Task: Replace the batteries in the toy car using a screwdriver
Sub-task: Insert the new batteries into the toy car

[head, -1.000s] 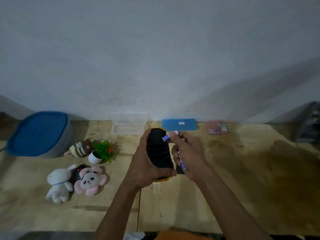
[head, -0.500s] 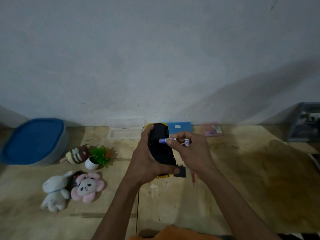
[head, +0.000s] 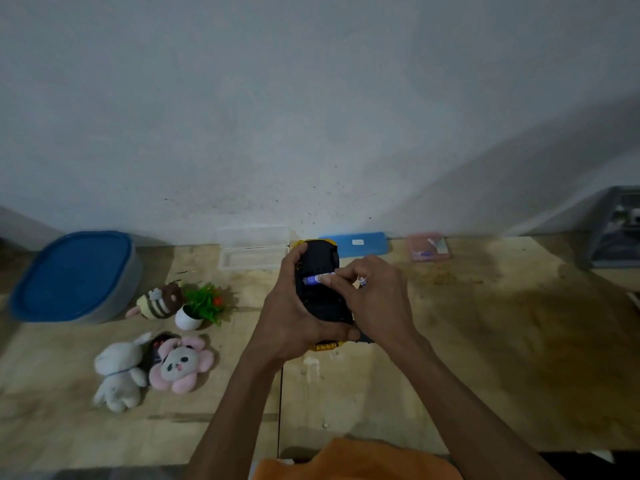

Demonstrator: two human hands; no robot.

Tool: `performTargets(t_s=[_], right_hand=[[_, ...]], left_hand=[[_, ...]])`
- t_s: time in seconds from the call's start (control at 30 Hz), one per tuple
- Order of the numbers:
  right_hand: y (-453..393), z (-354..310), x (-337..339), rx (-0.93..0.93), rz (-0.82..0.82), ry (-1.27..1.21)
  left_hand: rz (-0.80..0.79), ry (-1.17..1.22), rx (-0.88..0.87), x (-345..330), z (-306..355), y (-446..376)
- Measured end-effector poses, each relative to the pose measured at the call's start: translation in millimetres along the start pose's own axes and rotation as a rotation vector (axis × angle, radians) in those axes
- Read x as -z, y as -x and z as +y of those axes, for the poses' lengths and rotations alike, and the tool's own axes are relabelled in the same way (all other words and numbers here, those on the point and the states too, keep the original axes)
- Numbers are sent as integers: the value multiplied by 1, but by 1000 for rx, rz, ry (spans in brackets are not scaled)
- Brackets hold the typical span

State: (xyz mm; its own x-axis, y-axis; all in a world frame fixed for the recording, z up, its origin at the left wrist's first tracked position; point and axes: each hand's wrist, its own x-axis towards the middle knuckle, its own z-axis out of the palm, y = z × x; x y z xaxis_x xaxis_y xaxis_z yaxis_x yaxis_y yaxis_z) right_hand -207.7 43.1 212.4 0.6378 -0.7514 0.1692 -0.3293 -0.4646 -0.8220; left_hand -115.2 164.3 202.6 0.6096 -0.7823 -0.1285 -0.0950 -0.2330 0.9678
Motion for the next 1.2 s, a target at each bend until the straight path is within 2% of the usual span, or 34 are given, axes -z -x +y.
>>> performTargets(t_s=[0.07,0.2,0.4,0.47,0.6,0.67,0.77,0.9,1.0,1.2], right_hand=[[1,2,-1,9,8,-14],[5,-2,-6,7,-78,6],[-1,-14,-5,-166,-215,-107],[-4,-17,2,-397,-183,-309],[-11,-8,14,-1042,-241,-873],[-10,-1,17,-1181,-265,-1044],[-4,5,23,-1152,-300,-1154],[-3,4,26,-929,-373,-1117],[-1,1,25,-849,-385,-1069],[-2,-6,23,-878,-330,-1123]], left_hand=[[-2,1,-6,2,0,3],[-26,-38,-34,3,1,9],[0,-48,-35,4,-8,12],[18,-35,-16,7,-14,14],[36,-27,36,12,-28,17],[35,-28,45,14,-33,19],[33,-29,57,16,-37,21],[31,-45,44,17,-36,20],[28,-53,31,17,-33,18],[28,-48,27,19,-30,16]])
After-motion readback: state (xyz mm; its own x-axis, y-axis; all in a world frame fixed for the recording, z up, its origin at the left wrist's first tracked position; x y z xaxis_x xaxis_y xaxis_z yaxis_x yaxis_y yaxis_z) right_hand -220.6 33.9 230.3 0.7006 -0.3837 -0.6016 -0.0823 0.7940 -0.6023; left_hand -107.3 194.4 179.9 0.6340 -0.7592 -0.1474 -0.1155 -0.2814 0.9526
